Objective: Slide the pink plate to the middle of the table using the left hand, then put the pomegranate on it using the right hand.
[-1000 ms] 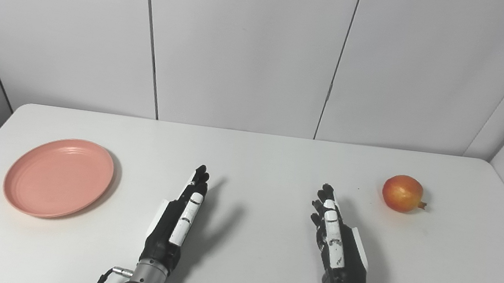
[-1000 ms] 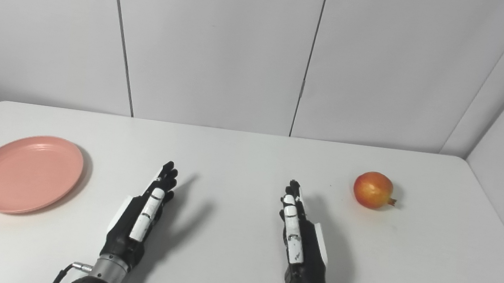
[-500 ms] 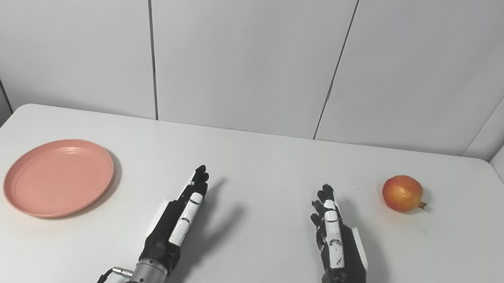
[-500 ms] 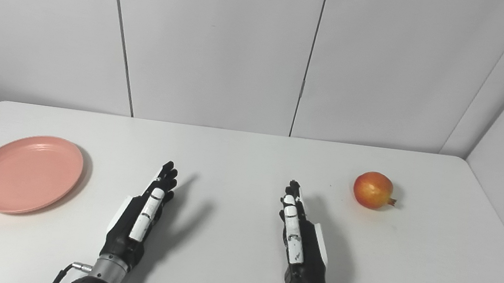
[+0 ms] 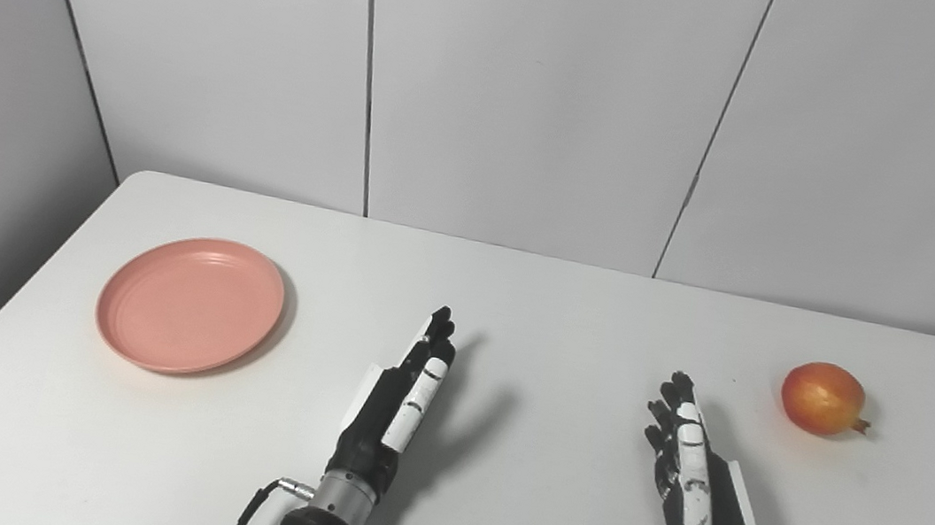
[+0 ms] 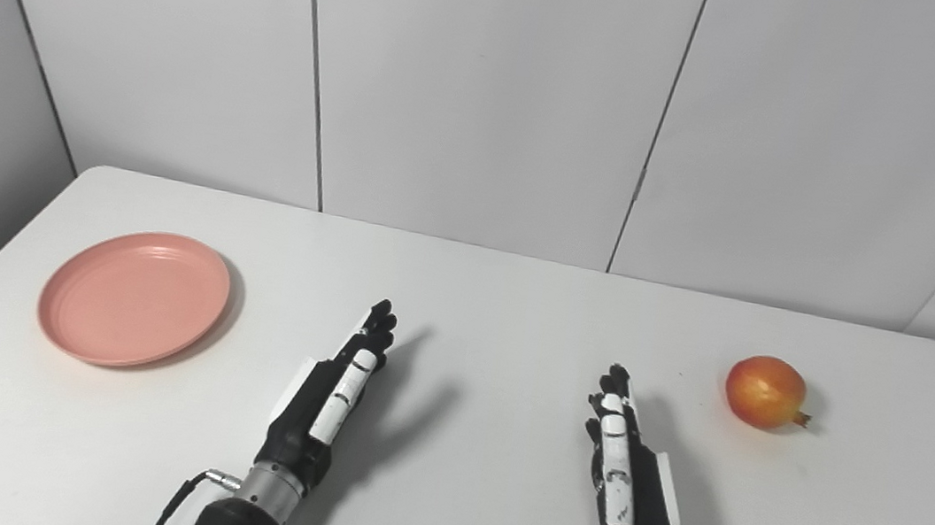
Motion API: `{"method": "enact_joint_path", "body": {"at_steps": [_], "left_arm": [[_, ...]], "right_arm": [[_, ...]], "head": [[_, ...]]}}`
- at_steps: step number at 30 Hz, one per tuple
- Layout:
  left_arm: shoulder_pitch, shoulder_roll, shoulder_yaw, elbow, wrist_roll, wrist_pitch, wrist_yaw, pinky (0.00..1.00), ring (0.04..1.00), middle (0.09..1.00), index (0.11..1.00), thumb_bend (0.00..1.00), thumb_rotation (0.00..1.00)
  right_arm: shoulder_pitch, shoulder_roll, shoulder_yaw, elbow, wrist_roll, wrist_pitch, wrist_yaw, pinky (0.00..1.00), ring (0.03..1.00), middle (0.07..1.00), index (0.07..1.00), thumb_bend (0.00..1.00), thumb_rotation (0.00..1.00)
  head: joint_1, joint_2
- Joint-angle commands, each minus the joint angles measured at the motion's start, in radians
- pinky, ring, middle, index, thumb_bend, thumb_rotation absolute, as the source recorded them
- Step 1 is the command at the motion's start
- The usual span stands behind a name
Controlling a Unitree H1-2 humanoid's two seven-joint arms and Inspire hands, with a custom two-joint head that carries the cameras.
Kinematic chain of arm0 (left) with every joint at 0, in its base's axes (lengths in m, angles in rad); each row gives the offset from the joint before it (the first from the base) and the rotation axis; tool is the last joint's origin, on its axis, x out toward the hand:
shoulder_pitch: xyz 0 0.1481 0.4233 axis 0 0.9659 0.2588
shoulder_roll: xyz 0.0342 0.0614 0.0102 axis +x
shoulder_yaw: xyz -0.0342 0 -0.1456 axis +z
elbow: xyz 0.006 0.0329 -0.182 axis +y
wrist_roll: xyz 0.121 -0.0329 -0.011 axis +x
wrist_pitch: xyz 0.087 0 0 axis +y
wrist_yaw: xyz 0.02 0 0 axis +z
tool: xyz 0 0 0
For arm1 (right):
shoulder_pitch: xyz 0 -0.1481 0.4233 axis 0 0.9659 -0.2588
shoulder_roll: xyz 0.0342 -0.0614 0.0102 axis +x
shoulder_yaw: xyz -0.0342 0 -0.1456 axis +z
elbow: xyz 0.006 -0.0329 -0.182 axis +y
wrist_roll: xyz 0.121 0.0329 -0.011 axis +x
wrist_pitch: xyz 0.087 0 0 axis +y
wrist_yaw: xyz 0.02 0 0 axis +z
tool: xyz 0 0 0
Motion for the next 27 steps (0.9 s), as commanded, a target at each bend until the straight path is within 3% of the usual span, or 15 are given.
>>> {"method": "enact_joint_path", "body": {"at_steps": [1,12,27], "left_arm": [[-0.026,-0.03,-0.025,0.004,0.023,-0.017,0.003,0.98,1.0,1.0,1.0,0.46,1.0],[-0.035,-0.056,-0.041,0.055,0.069,-0.048,0.031,0.98,1.0,1.0,1.0,0.47,1.0],[-0.041,-0.063,-0.046,0.072,0.092,-0.057,0.042,0.99,1.0,1.0,1.0,0.51,1.0]], "right_arm": [[-0.015,-0.018,-0.01,-0.038,0.02,-0.039,0.021,1.0,0.991,0.998,0.999,0.3,1.0],[-0.008,-0.049,-0.018,-0.04,0.045,-0.049,0.046,1.0,0.999,1.0,1.0,0.25,1.0],[-0.009,-0.052,-0.025,-0.055,0.048,-0.031,0.052,1.0,1.0,1.0,1.0,0.22,1.0]], "head": [[0.001,0.0],[0.081,-0.04],[0.098,-0.036]]}}
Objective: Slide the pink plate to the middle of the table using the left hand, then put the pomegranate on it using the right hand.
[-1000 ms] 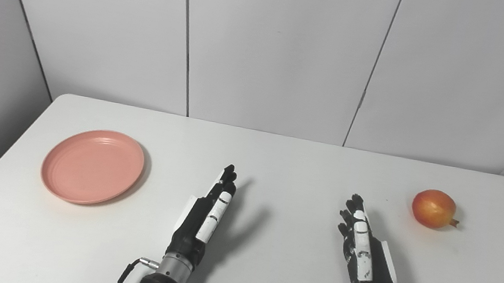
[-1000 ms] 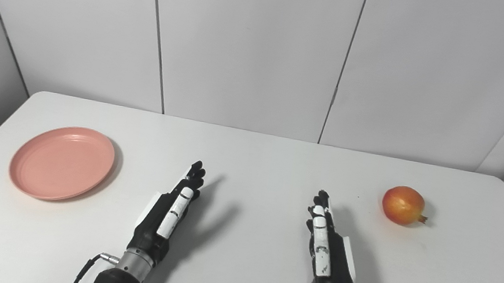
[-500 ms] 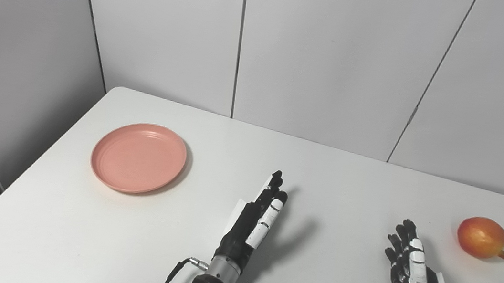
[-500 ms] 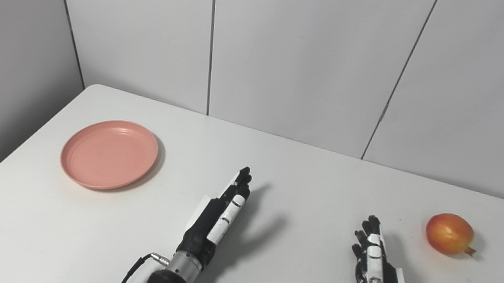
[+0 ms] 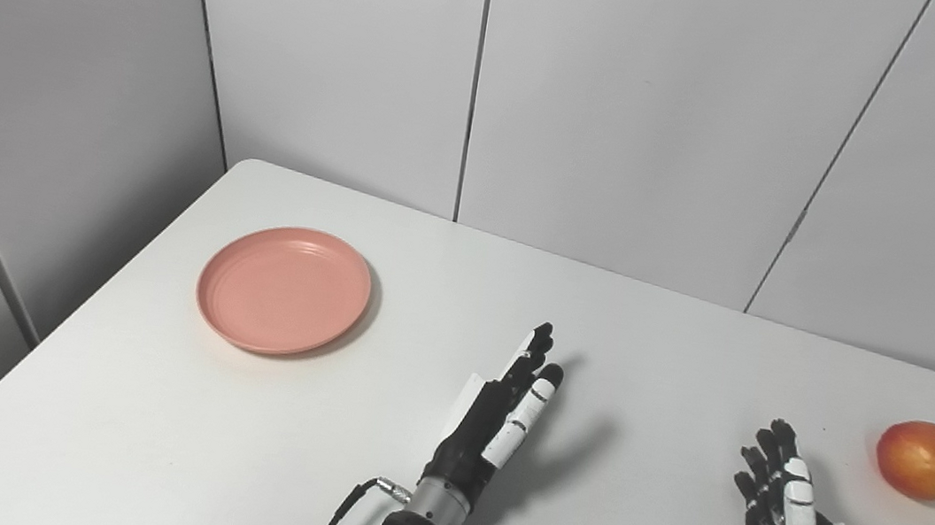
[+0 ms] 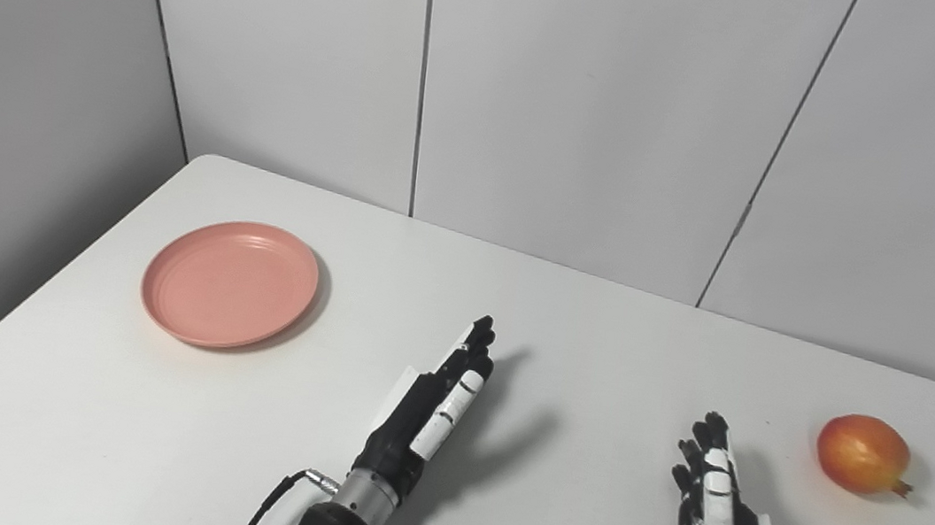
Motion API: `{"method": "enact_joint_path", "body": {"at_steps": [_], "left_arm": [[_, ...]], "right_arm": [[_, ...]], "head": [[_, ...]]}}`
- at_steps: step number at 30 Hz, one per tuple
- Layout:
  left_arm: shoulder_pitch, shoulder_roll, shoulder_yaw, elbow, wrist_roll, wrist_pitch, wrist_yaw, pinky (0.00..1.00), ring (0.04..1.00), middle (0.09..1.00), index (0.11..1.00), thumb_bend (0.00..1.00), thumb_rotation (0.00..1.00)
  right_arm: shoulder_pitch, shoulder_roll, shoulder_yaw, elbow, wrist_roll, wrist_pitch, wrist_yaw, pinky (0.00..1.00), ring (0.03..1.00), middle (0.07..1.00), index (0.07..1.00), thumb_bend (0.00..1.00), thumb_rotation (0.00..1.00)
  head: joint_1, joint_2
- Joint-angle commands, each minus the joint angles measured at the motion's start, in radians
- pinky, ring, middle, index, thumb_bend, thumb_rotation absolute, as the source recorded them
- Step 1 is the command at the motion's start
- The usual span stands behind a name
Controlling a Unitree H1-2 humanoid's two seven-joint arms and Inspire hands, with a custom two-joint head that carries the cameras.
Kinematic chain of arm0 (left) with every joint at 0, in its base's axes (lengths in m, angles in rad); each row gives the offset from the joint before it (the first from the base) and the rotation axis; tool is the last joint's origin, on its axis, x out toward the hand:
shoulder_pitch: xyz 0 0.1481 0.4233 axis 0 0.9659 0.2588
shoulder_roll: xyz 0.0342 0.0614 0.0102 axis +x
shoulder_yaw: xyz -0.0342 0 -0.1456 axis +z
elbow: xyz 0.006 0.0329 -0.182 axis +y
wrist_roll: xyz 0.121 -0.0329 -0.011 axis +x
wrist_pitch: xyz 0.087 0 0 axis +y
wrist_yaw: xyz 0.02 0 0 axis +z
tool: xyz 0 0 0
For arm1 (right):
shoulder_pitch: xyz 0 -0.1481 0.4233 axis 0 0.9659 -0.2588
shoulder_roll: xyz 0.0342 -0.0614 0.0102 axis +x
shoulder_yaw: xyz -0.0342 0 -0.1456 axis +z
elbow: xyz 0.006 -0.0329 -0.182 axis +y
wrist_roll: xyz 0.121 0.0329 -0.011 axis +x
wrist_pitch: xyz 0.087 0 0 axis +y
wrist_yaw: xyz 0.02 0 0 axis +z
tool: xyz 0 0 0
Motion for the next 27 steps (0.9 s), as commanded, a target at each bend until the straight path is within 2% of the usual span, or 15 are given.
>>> {"method": "enact_joint_path", "body": {"at_steps": [1,15,27], "left_arm": [[-0.027,-0.025,-0.021,0.014,0.007,-0.011,-0.006,0.99,1.0,1.0,1.0,0.51,1.0],[-0.03,-0.021,-0.011,-0.002,-0.004,-0.004,-0.006,0.98,1.0,1.0,1.0,0.49,1.0],[-0.037,-0.003,0.015,-0.062,-0.005,0.01,-0.002,0.98,0.993,0.997,0.994,0.49,1.0]], "right_arm": [[-0.015,-0.004,-0.006,-0.042,0.004,-0.029,0.001,1.0,1.0,1.0,1.0,0.21,1.0],[-0.019,0.003,-0.004,-0.038,0.004,-0.024,-0.002,1.0,1.0,1.0,1.0,0.22,1.0],[-0.02,0.007,0.003,-0.016,-0.014,-0.049,-0.003,1.0,1.0,1.0,1.0,0.22,1.0]], "head": [[-0.001,0.001],[-0.001,-0.001],[0.0,-0.012]]}}
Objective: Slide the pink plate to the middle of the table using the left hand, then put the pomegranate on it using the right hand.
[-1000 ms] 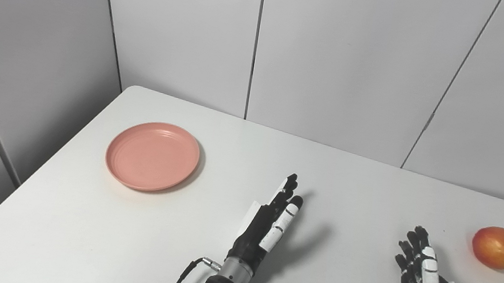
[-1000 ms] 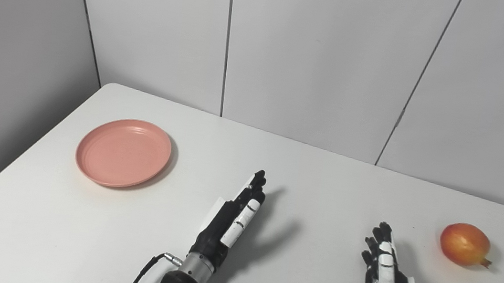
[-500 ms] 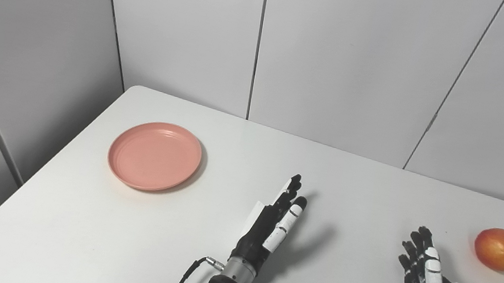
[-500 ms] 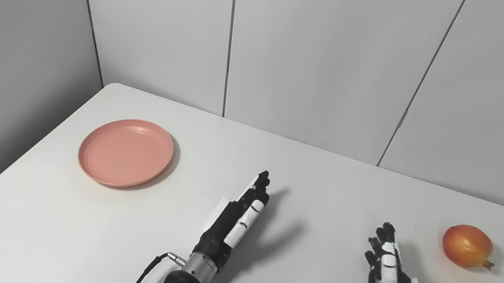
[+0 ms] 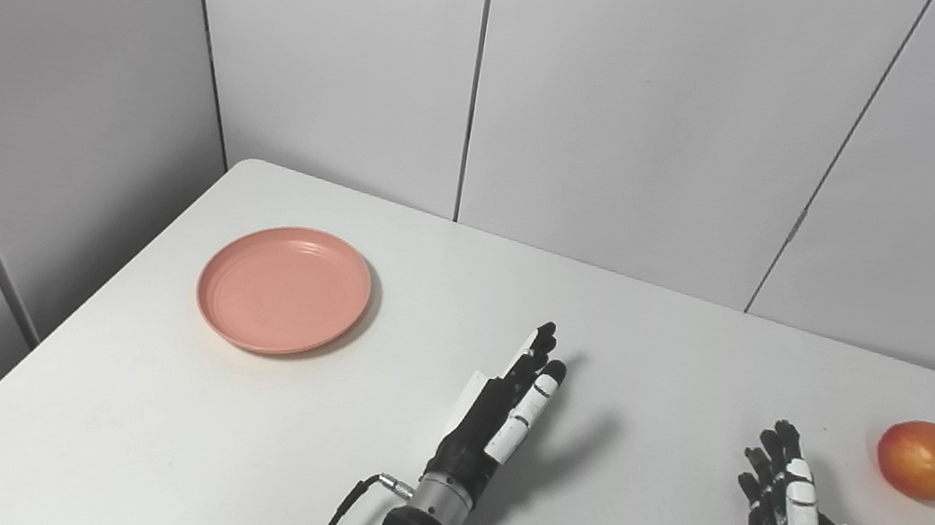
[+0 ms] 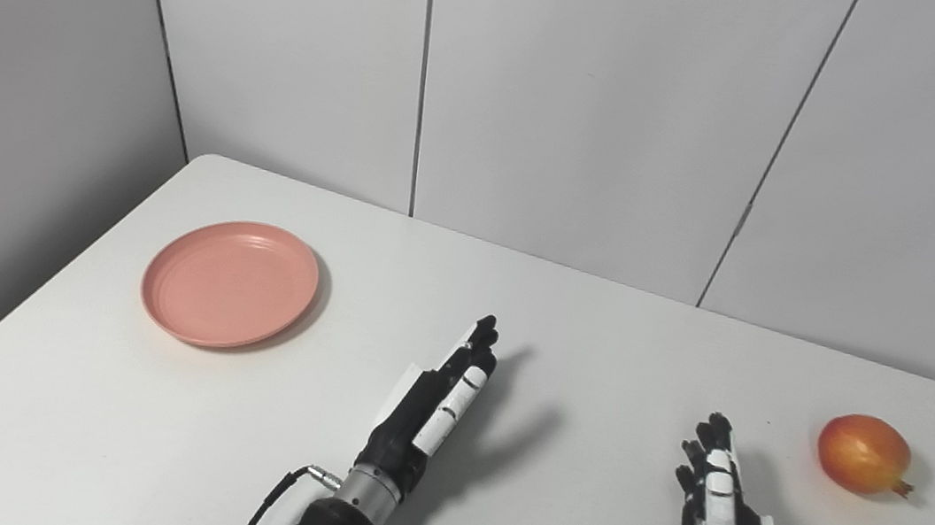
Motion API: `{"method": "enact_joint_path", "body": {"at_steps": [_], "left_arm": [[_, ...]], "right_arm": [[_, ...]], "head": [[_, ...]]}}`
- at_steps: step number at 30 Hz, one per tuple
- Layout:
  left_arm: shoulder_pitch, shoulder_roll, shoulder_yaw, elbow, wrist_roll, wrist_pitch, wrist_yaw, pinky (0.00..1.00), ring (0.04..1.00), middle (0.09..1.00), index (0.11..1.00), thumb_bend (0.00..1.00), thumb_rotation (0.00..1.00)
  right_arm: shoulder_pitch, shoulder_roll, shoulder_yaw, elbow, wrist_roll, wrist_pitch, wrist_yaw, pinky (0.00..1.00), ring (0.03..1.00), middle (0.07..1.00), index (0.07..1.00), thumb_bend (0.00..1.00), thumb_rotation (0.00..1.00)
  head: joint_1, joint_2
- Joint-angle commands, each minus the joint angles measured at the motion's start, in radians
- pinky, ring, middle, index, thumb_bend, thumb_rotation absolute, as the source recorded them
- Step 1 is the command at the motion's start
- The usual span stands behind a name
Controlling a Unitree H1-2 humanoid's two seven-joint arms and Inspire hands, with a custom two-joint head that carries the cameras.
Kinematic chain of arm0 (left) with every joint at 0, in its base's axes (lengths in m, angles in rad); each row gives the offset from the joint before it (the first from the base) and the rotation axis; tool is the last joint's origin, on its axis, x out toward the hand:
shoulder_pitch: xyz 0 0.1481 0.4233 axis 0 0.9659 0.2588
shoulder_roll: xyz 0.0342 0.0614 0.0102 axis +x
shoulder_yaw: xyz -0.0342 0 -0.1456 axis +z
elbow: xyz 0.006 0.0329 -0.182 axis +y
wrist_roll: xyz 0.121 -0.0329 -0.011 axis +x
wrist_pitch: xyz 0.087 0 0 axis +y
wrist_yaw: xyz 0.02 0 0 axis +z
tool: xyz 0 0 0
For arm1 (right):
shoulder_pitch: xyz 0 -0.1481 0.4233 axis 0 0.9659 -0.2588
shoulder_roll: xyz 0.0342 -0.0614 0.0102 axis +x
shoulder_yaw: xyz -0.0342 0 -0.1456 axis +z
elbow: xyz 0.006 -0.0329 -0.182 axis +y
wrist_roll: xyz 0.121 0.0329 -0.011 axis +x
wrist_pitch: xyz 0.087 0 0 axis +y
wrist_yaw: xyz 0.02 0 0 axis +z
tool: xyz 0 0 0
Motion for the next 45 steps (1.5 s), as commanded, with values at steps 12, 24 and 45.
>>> {"method": "enact_joint_path", "body": {"at_steps": [12,24,45], "left_arm": [[-0.055,0.019,0.023,-0.145,0.016,0.016,0.007,0.94,0.966,0.984,0.978,0.49,1.0],[-0.109,0.057,0.121,-0.22,-0.062,0.029,0.002,0.96,0.953,0.975,0.977,0.46,1.0],[-0.18,0.114,0.292,-0.247,-0.132,-0.021,0.085,0.97,0.969,0.992,0.986,0.46,1.0]], "right_arm": [[-0.028,0.008,-0.01,-0.01,0.026,-0.03,0.003,1.0,1.0,1.0,1.0,0.23,1.0],[-0.03,0.006,-0.012,-0.003,0.025,-0.032,0.004,1.0,1.0,1.0,1.0,0.23,1.0],[-0.023,0.001,-0.02,-0.014,0.026,-0.012,0.001,1.0,1.0,1.0,1.0,0.22,1.0]], "head": [[0.007,-0.005],[0.016,-0.008],[0.032,-0.02]]}}
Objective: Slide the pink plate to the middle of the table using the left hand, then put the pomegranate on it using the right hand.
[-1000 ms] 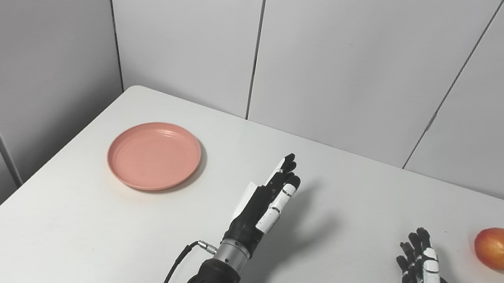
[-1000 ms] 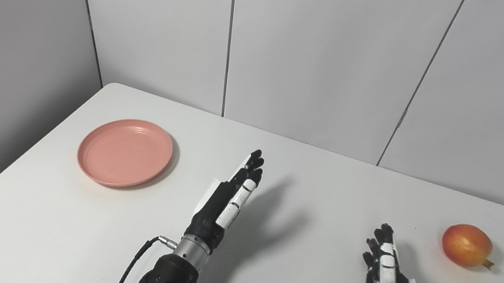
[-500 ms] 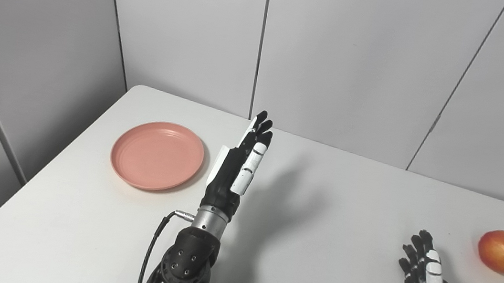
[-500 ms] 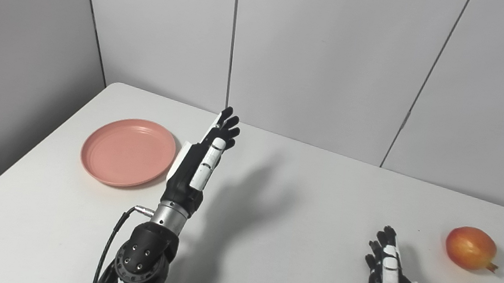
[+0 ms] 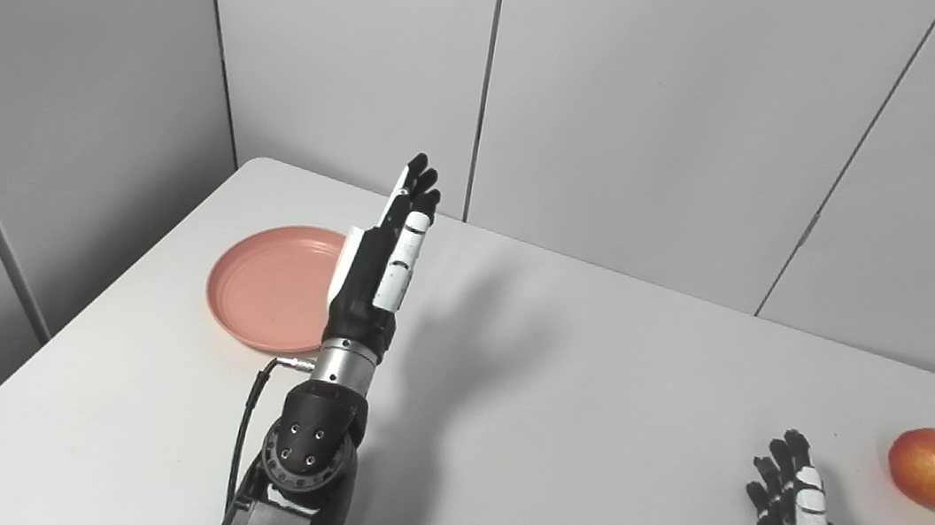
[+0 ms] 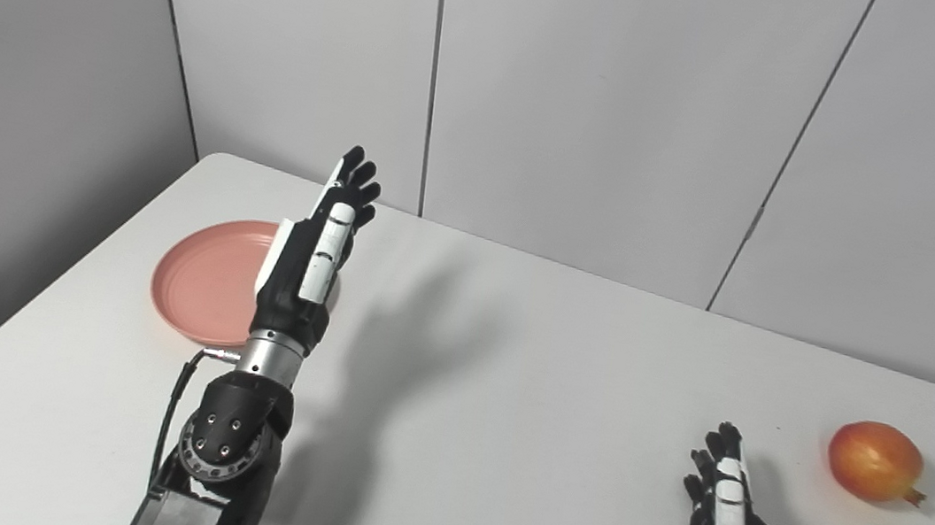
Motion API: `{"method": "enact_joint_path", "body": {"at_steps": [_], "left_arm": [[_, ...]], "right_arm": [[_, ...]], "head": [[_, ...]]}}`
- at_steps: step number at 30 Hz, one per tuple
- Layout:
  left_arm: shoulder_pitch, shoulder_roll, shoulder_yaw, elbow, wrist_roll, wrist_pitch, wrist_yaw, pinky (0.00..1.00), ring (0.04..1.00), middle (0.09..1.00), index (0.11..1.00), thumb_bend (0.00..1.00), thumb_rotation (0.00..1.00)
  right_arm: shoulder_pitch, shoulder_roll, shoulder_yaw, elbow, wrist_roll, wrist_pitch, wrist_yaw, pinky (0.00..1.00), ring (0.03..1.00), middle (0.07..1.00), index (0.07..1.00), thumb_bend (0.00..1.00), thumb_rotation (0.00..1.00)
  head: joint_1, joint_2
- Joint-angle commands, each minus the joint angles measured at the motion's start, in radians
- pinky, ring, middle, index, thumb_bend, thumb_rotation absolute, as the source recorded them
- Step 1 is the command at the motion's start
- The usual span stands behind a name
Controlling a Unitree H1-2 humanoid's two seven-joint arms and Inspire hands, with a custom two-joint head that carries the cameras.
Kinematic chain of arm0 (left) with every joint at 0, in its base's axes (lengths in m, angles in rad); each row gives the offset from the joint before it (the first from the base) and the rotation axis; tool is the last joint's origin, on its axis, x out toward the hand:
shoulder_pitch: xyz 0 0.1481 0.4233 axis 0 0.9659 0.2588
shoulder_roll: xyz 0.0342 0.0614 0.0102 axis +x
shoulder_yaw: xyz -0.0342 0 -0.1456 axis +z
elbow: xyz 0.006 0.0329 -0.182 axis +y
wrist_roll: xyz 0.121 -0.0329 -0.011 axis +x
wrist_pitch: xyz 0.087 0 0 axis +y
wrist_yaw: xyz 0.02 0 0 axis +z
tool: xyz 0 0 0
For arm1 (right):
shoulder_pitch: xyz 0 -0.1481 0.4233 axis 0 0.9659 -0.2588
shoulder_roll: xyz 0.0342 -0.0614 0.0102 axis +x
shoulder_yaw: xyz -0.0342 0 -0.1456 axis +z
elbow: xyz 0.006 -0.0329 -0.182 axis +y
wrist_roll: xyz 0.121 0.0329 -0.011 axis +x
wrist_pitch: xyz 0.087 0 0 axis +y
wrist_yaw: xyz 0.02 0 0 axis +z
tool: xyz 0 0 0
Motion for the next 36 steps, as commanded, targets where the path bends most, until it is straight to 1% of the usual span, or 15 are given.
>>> {"method": "enact_joint_path", "body": {"at_steps": [1,3,6,8,10,11,14,19,25,30,34,36], "left_arm": [[-0.046,0.008,0.01,-0.053,-0.003,-0.023,0.017,0.98,0.971,0.995,0.987,0.45,1.0],[-0.046,0.019,0.025,-0.069,-0.006,-0.015,0.023,0.98,0.976,0.999,0.991,0.46,1.0],[-0.05,0.019,0.054,-0.082,-0.006,-0.004,0.045,0.96,0.964,0.989,0.984,0.45,1.0],[-0.053,0.024,0.069,-0.081,-0.01,-0.012,0.054,0.95,0.961,0.984,0.983,0.46,1.0],[-0.053,0.033,0.085,-0.074,-0.024,-0.027,0.055,0.98,0.97,0.991,0.99,0.51,1.0],[-0.054,0.038,0.094,-0.07,-0.028,-0.037,0.06,0.98,0.97,0.991,0.991,0.51,1.0],[-0.054,0.046,0.114,-0.068,-0.03,-0.048,0.073,0.97,0.964,0.982,0.975,0.5,1.0],[-0.049,0.065,0.145,-0.072,-0.024,-0.053,0.101,0.96,0.961,0.975,0.969,0.5,1.0],[-0.043,0.079,0.173,-0.071,-0.024,-0.071,0.119,0.96,0.964,0.979,0.971,0.49,1.0],[-0.045,0.083,0.206,-0.073,-0.033,-0.067,0.155,0.95,0.96,0.977,0.968,0.48,1.0],[-0.039,0.091,0.224,-0.071,-0.046,-0.072,0.161,0.97,0.971,0.986,0.975,0.47,1.0],[-0.034,0.097,0.232,-0.069,-0.051,-0.071,0.166,0.97,0.974,0.987,0.976,0.47,1.0]], "right_arm": [[-0.02,-0.005,-0.007,-0.027,0.012,-0.014,0.003,1.0,1.0,1.0,1.0,0.22,1.0],[-0.021,-0.007,-0.006,-0.025,0.015,-0.018,0.009,1.0,1.0,1.0,1.0,0.22,1.0],[-0.021,-0.006,-0.007,-0.026,0.013,-0.013,0.004,1.0,1.0,1.0,1.0,0.22,1.0],[-0.021,-0.005,-0.006,-0.03,0.008,-0.008,-0.001,1.0,1.0,1.0,1.0,0.22,1.0],[-0.021,-0.006,-0.004,-0.033,0.004,-0.007,-0.002,1.0,1.0,1.0,1.0,0.22,1.0],[-0.021,-0.006,-0.004,-0.033,0.004,-0.01,-0.001,1.0,1.0,1.0,1.0,0.22,1.0],[-0.02,-0.01,-0.004,-0.027,0.001,-0.021,0.002,1.0,1.0,1.0,1.0,0.21,1.0],[-0.019,-0.01,-0.005,-0.034,0.005,-0.016,0.002,1.0,1.0,1.0,1.0,0.21,1.0],[-0.019,-0.012,-0.005,-0.037,0.002,-0.016,0.001,1.0,1.0,1.0,1.0,0.21,1.0],[-0.018,-0.016,-0.006,-0.032,0.002,-0.018,0.003,1.0,1.0,1.0,1.0,0.2,1.0],[-0.019,-0.016,-0.005,-0.031,0.002,-0.018,0.003,1.0,1.0,1.0,1.0,0.2,1.0],[-0.018,-0.015,-0.007,-0.036,0.003,-0.005,-0.002,1.0,1.0,1.0,1.0,0.2,1.0]], "head": [[0.0,0.001],[0.0,0.001],[0.003,0.001],[0.004,0.0],[0.004,0.0],[0.004,0.0],[0.003,-0.001],[0.006,0.0],[0.014,0.0],[0.022,-0.002],[0.023,-0.004],[0.023,-0.004]]}}
